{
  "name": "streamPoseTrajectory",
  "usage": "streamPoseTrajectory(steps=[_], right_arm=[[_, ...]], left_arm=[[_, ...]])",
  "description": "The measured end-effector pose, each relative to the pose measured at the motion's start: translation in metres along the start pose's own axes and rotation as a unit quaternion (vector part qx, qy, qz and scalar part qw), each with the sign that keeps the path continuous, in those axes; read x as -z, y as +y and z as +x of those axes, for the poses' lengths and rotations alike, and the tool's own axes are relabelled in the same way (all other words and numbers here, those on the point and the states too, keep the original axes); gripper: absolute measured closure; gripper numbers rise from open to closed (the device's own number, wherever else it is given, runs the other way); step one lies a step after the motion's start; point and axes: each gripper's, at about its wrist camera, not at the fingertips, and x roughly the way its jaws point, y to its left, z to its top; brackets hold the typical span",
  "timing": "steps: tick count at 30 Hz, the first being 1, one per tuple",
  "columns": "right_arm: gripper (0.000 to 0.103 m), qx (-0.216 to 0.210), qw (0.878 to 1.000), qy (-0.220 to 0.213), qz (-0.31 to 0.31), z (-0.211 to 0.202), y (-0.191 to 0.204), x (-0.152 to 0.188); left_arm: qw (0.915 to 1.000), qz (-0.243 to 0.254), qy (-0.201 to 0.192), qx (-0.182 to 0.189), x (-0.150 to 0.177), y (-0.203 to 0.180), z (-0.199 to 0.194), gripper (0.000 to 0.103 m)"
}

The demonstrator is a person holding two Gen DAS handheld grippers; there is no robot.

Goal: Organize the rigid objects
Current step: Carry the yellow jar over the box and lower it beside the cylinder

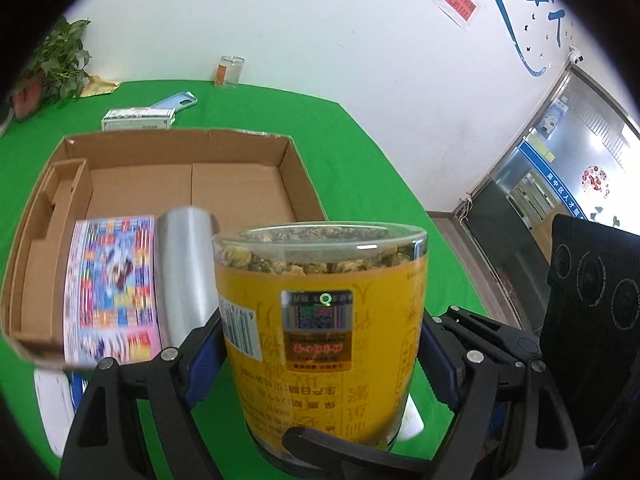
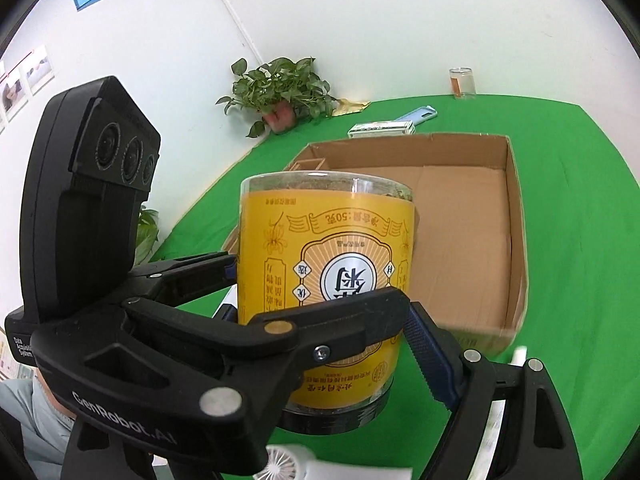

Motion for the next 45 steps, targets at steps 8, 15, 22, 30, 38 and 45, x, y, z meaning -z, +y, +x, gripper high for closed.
streamPoseTrajectory(steps=[8,15,22,30,38,45], right_arm=[[0.021,0.007,1.000,0.010,0.008,0.027,-0.028,-0.046],[0.021,-0.005,0.999,0.038,0.022,0.052,-0.075,-0.060],[0.021,-0.018,0.996,0.060,0.057,0.081,-0.114,-0.051],[0.021,-0.026,0.993,0.091,0.074,0.115,-0.130,-0.034],[0.021,-0.014,0.991,0.105,0.083,0.125,-0.136,-0.028],[0.021,-0.018,0.990,0.103,0.097,0.128,-0.137,-0.030]], left_arm=[[0.9999,-0.004,0.013,0.008,-0.035,0.015,0.033,0.019],[0.9985,-0.038,0.039,0.002,-0.050,0.026,0.075,0.019],[0.9962,-0.024,0.083,-0.011,-0.048,0.024,0.106,0.019],[0.9912,-0.050,0.122,-0.011,-0.037,0.048,0.131,0.019],[0.9904,-0.026,0.133,-0.029,-0.035,0.046,0.140,0.019],[0.9881,-0.027,0.148,-0.032,-0.038,0.047,0.141,0.017]])
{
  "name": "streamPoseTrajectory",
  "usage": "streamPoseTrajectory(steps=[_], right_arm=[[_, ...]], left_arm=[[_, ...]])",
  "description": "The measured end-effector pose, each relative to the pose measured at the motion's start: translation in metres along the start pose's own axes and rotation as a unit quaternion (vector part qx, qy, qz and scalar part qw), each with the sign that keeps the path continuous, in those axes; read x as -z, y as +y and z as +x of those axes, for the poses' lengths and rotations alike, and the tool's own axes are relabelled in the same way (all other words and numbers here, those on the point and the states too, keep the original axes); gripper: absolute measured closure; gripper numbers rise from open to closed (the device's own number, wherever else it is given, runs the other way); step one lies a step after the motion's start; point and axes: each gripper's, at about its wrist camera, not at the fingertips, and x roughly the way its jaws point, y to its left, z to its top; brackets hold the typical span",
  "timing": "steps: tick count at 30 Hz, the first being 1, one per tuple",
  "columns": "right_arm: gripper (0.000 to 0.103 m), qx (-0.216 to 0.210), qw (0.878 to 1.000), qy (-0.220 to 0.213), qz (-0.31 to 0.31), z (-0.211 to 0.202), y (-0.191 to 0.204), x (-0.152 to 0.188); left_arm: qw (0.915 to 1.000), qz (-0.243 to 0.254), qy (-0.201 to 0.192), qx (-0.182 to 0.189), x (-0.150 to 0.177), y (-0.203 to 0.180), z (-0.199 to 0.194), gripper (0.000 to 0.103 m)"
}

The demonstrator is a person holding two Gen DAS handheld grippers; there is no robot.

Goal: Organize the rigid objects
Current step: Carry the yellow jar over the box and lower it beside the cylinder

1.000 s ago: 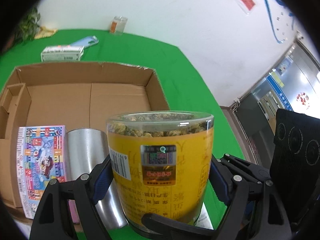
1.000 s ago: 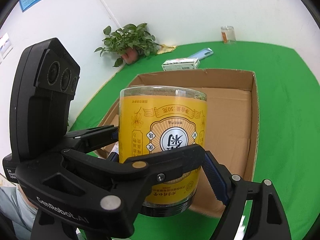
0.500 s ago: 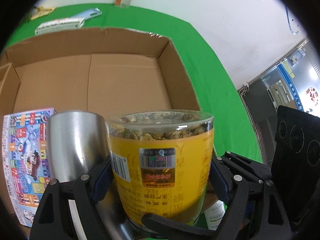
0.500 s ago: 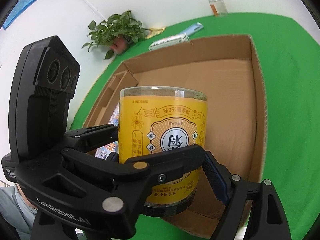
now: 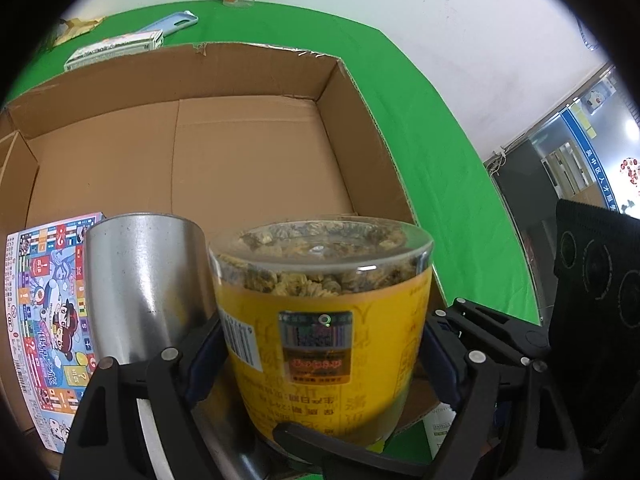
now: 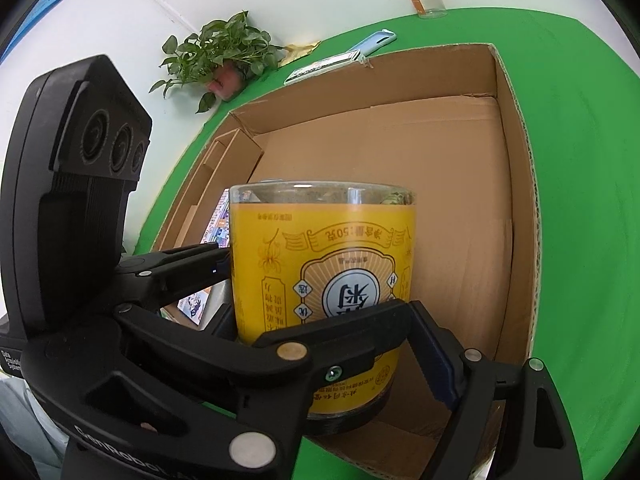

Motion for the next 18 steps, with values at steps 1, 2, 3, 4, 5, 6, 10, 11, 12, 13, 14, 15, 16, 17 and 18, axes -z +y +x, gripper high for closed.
streamPoseTrajectory(steps=[1,2,3,4,5,6,10,11,12,13,14,15,16,17,18], right_arm=[[0.021,-0.001,1.000,0.000,0.003,-0.001,0.000,0.000],[0.021,-0.004,1.000,-0.002,0.004,-0.001,-0.001,0.000],[0.021,-0.008,1.000,-0.004,0.007,-0.002,-0.002,0.000],[0.021,-0.011,1.000,-0.005,0.009,-0.003,-0.002,0.000],[0.021,-0.011,1.000,-0.004,0.010,-0.003,-0.001,0.001],[0.021,-0.011,1.000,-0.003,0.008,-0.002,-0.001,0.001],[0.020,-0.003,1.000,0.007,-0.001,-0.002,0.002,0.004],[0.020,-0.001,1.000,0.007,-0.003,-0.002,0.003,0.004],[0.020,0.000,1.000,0.008,-0.002,-0.002,0.003,0.004],[0.021,0.003,1.000,0.007,0.001,-0.002,0.004,0.004],[0.021,0.005,1.000,0.005,0.003,-0.002,0.004,0.005],[0.021,0.006,1.000,0.002,0.007,-0.002,0.004,0.005],[0.021,0.008,1.000,0.000,0.009,-0.001,0.005,0.004],[0.021,0.010,1.000,-0.001,0.011,-0.002,0.004,0.005],[0.021,0.013,1.000,0.000,0.015,-0.001,0.004,0.005]], left_arm=[[1.0000,-0.006,0.003,-0.001,-0.001,0.001,-0.001,0.017],[0.9999,-0.011,0.003,-0.003,0.000,0.001,-0.002,0.017],[0.9999,-0.013,0.001,-0.004,-0.001,0.002,-0.002,0.017],[0.9999,-0.014,-0.001,-0.003,0.000,0.002,-0.002,0.017],[0.9999,-0.013,-0.004,-0.003,0.003,0.002,-0.003,0.017],[0.9999,-0.009,-0.004,-0.004,0.005,0.002,-0.003,0.017],[1.0000,0.006,-0.001,-0.002,0.012,-0.001,-0.004,0.017],[1.0000,0.008,-0.003,-0.001,0.014,-0.001,-0.004,0.017],[1.0000,0.008,-0.003,0.001,0.015,0.000,-0.004,0.017],[1.0000,0.009,-0.003,0.003,0.014,0.000,-0.003,0.017],[0.9999,0.011,-0.002,0.003,0.012,0.000,-0.002,0.017],[0.9999,0.012,-0.002,0.004,0.012,0.001,-0.002,0.017],[0.9999,0.013,-0.002,0.006,0.011,0.001,-0.001,0.017],[0.9998,0.016,-0.001,0.009,0.010,0.002,0.000,0.017],[0.9998,0.020,0.000,0.010,0.009,0.002,0.000,0.017]])
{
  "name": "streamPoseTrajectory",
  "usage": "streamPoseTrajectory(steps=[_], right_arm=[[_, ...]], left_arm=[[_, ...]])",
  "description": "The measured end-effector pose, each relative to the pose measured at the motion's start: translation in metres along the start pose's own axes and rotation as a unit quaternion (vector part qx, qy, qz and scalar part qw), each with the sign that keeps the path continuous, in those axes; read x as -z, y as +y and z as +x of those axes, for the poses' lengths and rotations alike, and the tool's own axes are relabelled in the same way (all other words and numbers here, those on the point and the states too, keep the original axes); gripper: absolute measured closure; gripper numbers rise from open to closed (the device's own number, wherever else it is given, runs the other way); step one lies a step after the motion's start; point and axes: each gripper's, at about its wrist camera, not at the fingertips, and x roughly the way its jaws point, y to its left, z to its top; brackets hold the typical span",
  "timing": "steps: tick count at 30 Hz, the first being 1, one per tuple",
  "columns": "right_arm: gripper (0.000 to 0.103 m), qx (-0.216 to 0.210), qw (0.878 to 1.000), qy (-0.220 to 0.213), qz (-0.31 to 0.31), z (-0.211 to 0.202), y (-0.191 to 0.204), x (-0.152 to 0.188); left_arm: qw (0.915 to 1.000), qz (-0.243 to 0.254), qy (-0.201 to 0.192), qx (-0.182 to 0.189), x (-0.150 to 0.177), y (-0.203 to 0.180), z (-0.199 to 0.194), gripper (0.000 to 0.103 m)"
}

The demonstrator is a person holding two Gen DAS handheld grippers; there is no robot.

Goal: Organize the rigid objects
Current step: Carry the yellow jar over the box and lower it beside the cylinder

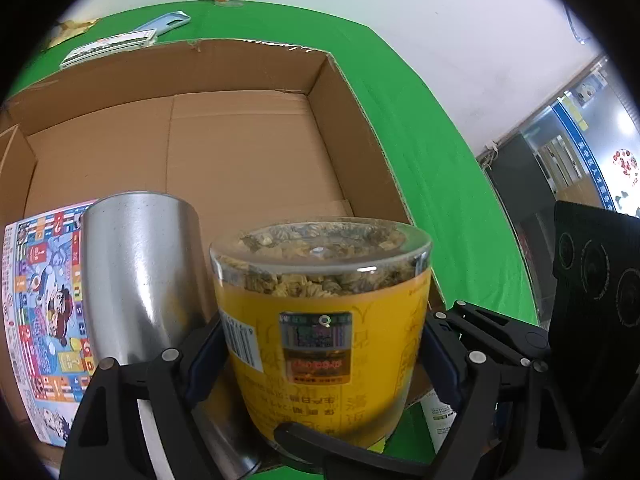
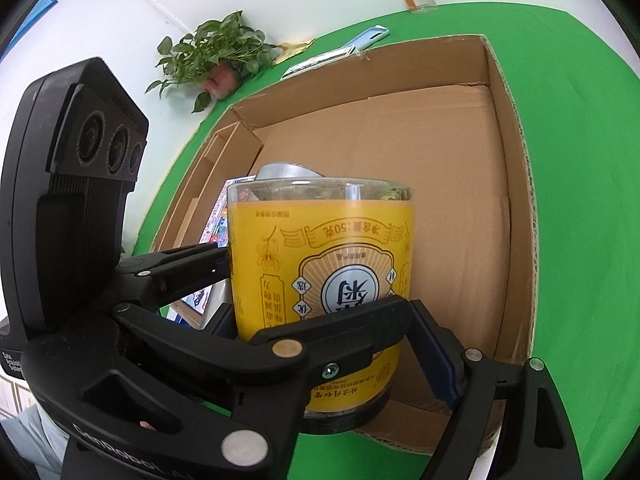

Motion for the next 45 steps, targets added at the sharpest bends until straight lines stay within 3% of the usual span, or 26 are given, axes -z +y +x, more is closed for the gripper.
streamPoseTrajectory(steps=[8,18,24,28,30,34,37,40,45], right_arm=[[0.021,0.024,1.000,0.011,0.011,0.003,0.007,0.004],[0.021,0.049,0.999,0.017,0.018,0.009,0.006,0.003],[0.020,0.064,0.997,0.033,0.027,0.017,0.007,0.003],[0.020,0.067,0.995,0.052,0.057,0.028,-0.002,0.001],[0.020,0.070,0.994,0.055,0.058,0.030,0.000,0.000],[0.019,0.089,0.993,0.059,0.054,0.031,0.006,0.001],[0.021,0.110,0.993,0.044,0.027,0.026,0.015,0.005],[0.022,0.157,0.987,0.028,-0.009,0.019,0.028,0.014],[0.022,0.171,0.985,0.020,-0.023,0.012,0.049,0.025]], left_arm=[[1.0000,0.001,-0.004,-0.001,-0.005,0.006,-0.008,0.016],[0.9991,-0.011,-0.042,0.001,-0.019,0.016,-0.009,0.015],[0.9981,0.019,-0.051,-0.027,-0.020,0.011,-0.010,0.015],[0.9887,0.026,-0.109,-0.100,-0.019,0.010,-0.033,0.015],[0.9868,0.010,-0.128,-0.098,-0.017,0.017,-0.049,0.015],[0.9889,-0.016,-0.140,-0.046,0.010,0.036,-0.072,0.015],[0.9882,-0.030,-0.146,-0.036,0.042,0.049,-0.087,0.015],[0.9871,-0.047,-0.152,-0.021,0.071,0.058,-0.100,0.015],[0.9845,-0.042,-0.169,-0.020,0.101,0.067,-0.121,0.015]])
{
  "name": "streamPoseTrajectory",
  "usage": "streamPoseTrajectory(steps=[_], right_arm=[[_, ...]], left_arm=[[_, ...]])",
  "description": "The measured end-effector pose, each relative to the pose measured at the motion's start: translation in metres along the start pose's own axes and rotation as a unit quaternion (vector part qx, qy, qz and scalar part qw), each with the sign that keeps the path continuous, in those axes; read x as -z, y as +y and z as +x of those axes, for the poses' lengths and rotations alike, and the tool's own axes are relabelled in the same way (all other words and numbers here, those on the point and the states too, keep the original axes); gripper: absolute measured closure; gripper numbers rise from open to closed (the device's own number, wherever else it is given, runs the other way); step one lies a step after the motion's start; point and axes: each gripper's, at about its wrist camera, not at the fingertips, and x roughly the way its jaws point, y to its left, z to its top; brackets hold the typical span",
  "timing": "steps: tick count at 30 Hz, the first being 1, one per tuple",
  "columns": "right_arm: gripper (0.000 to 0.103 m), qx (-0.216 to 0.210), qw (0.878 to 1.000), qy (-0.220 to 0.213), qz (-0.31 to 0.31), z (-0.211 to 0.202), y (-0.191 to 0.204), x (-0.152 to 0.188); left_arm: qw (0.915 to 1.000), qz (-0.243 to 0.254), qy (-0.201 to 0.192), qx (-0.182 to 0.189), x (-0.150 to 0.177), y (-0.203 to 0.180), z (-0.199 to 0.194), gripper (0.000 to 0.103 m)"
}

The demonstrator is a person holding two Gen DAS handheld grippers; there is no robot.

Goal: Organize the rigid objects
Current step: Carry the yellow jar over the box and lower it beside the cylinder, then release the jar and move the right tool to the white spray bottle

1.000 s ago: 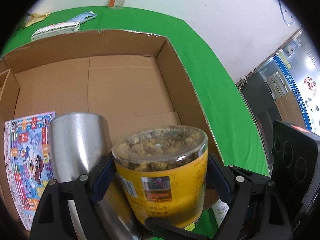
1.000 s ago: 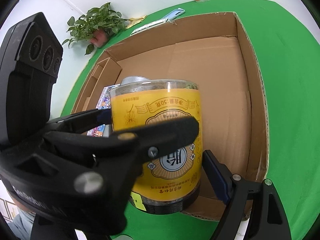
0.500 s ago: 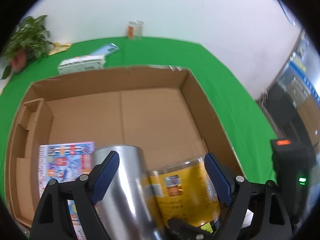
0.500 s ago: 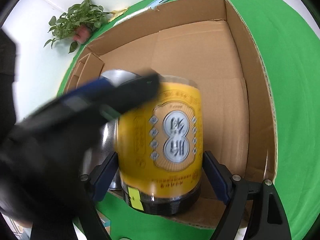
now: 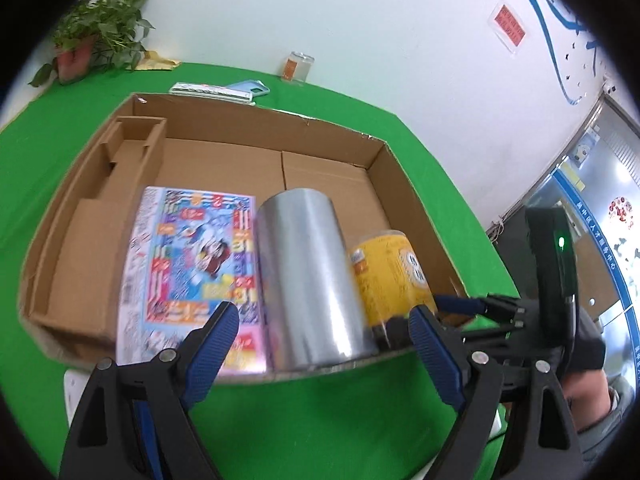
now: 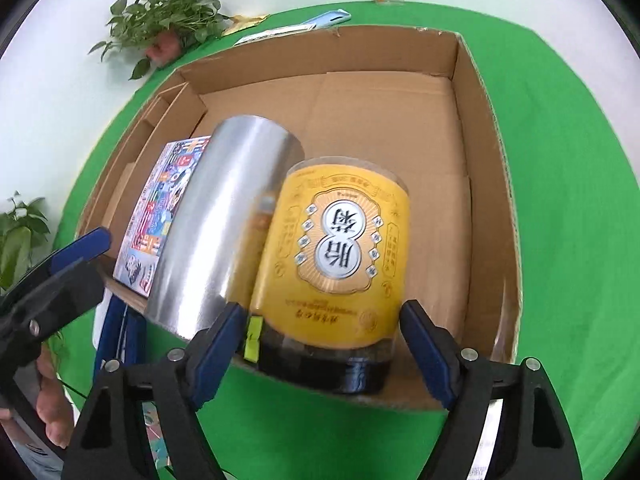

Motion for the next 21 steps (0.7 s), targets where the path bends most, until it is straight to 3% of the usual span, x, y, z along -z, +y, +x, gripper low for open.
streamPoseTrajectory(steps=[2,6,9,12,14,16,17,18,20,21], right_arm=[[0.013,0.009,1.000,-0.024,0.010,-0.012,0.003,0.001],[0.010,-0.009,0.994,-0.099,0.034,-0.059,0.008,0.023],[0.000,0.006,0.988,-0.155,0.022,-0.092,0.017,0.053],[0.000,0.035,0.981,-0.193,-0.003,-0.117,0.028,0.087],[0.000,0.038,0.975,-0.220,-0.006,-0.131,0.026,0.114],[0.000,0.043,0.970,-0.240,-0.003,-0.141,0.017,0.141],[0.000,0.050,0.968,-0.247,0.001,-0.144,0.011,0.156],[0.000,0.058,0.967,-0.249,0.005,-0.148,0.004,0.172],[0.001,0.074,0.969,-0.235,0.016,-0.147,-0.014,0.199],[0.001,0.079,0.971,-0.224,0.017,-0.144,-0.020,0.213]], left_arm=[[0.9999,0.007,-0.011,0.002,0.008,-0.001,-0.012,0.015],[0.9981,0.035,-0.040,-0.031,0.027,-0.007,-0.044,0.015],[0.9917,0.061,-0.081,-0.079,0.039,-0.012,-0.073,0.015],[0.9827,0.088,-0.122,-0.107,0.053,-0.020,-0.105,0.016],[0.9791,0.104,-0.134,-0.112,0.065,-0.030,-0.118,0.027],[0.9795,0.092,-0.121,-0.132,0.079,-0.033,-0.122,0.075],[0.9819,0.079,-0.110,-0.132,0.084,-0.032,-0.120,0.078],[0.9846,0.066,-0.103,-0.125,0.093,-0.033,-0.119,0.078],[0.9855,0.057,-0.102,-0.123,0.109,-0.038,-0.116,0.065],[0.9851,0.055,-0.101,-0.128,0.118,-0.043,-0.113,0.033]])
